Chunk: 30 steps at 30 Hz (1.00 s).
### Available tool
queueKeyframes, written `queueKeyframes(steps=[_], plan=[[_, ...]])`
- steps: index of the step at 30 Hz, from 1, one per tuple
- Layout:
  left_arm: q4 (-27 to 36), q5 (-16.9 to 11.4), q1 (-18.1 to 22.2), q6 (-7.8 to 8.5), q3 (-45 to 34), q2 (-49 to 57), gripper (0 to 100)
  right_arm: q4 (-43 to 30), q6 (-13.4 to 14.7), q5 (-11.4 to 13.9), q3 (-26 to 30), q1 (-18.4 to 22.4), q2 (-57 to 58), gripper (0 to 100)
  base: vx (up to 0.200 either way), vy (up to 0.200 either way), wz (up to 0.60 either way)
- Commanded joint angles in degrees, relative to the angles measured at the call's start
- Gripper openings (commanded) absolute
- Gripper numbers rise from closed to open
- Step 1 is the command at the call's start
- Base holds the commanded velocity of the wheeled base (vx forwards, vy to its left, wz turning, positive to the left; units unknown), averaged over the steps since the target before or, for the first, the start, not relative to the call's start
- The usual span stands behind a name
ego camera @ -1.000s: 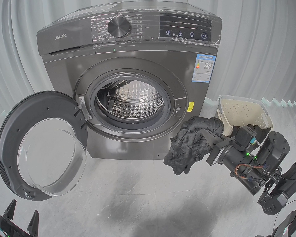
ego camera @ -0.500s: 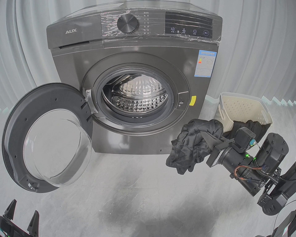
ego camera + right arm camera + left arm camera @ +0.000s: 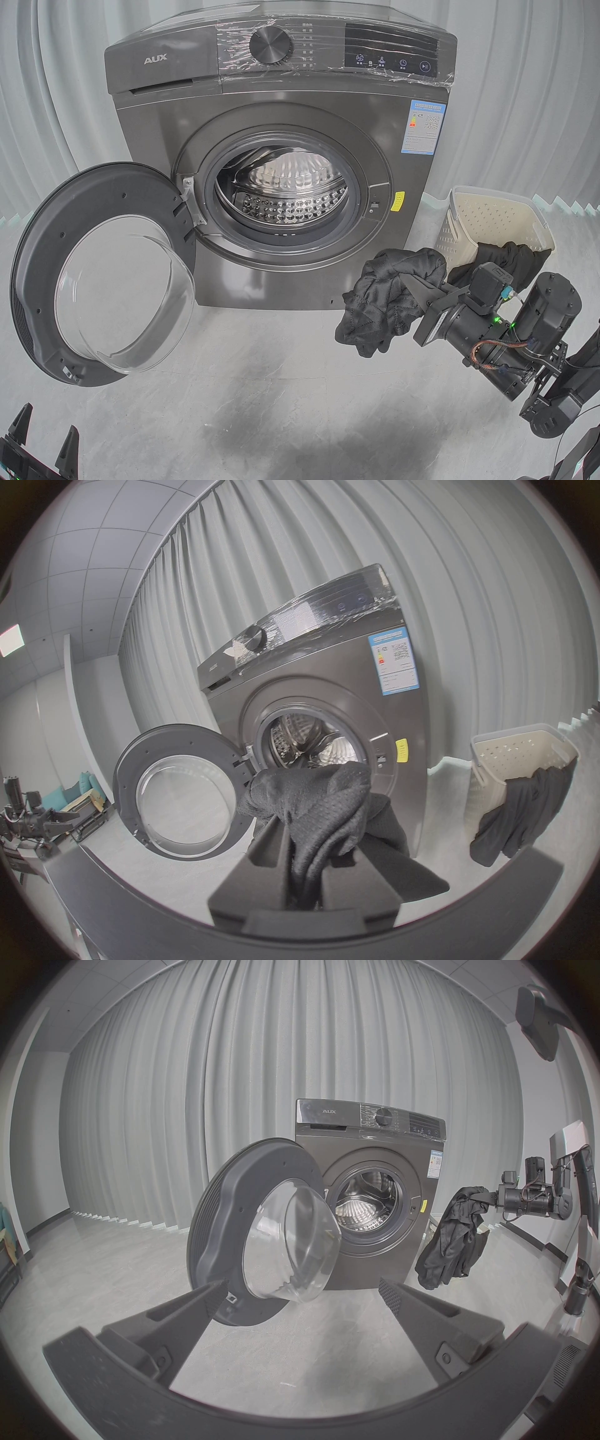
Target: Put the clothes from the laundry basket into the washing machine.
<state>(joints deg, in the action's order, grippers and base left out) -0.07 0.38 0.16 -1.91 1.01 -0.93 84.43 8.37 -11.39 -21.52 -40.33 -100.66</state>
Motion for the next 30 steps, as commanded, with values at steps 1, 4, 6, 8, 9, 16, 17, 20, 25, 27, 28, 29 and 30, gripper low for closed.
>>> queueKeyframes(steps=[1,4,6,8,9,16,17,20,25,27,28,29,30], plan=[[0.0,0.0,0.0,0.16,-0.9,0.9,100,0.2,0.1,1.2,-1.7,-0.8,-0.9,0,0.0,0.0,0.0],[0.0,-0.2,0.0,1.74,-1.0,0.9,100,0.2,0.2,1.5,-3.2,-0.8,-1.2,0,0.0,0.0,0.0],[0.0,-0.2,0.0,1.91,-1.0,0.9,100,0.2,0.1,1.5,-3.5,-0.8,-1.3,0,0.0,0.0,0.0],[0.0,-0.2,0.1,1.91,-1.0,0.9,100,0.3,0.2,1.5,-4.1,-1.1,-1.8,0,0.0,0.0,0.0],[0.0,-0.1,0.1,1.83,-1.0,0.9,100,0.3,0.2,1.5,-4.4,-1.9,-2.4,0,0.0,0.0,0.0],[0.0,-0.4,0.1,2.35,-1.0,0.9,100,1.0,0.2,1.5,-8.0,-2.9,-6.0,0,0.0,0.0,0.0],[0.0,-0.4,0.1,2.44,-1.0,0.9,100,0.9,0.2,1.3,-9.4,-2.9,-6.8,0,0.0,0.0,0.0],[0.0,-0.5,0.1,2.0,-1.0,0.9,100,0.9,0.2,0.1,-12.4,-2.9,-9.3,0,0.0,0.0,0.0],[-3.0,-1.3,0.0,1.04,2.6,0.9,100,0.6,0.3,-0.2,-14.3,-2.6,-10.2,0,0.0,0.0,0.0],[-3.1,-4.9,0.6,1.04,7.9,-0.3,100,0.7,0.3,-0.2,-16.4,-2.3,-11.1,0,0.0,0.0,0.0],[-2.9,-7.9,1.1,1.47,8.9,-1.9,100,0.5,0.3,-0.2,-17.7,-2.3,-11.5,0,0.0,0.0,0.0],[-2.9,-11.5,1.8,1.65,9.4,-4.1,100,0.2,0.3,-0.2,-18.9,-2.2,-11.6,0,0.0,0.0,0.0],[-3.0,-14.5,2.7,1.74,9.9,-6.6,100,0.0,0.3,-0.2,-20.0,-2.1,-11.8,0,0.0,0.0,0.0]])
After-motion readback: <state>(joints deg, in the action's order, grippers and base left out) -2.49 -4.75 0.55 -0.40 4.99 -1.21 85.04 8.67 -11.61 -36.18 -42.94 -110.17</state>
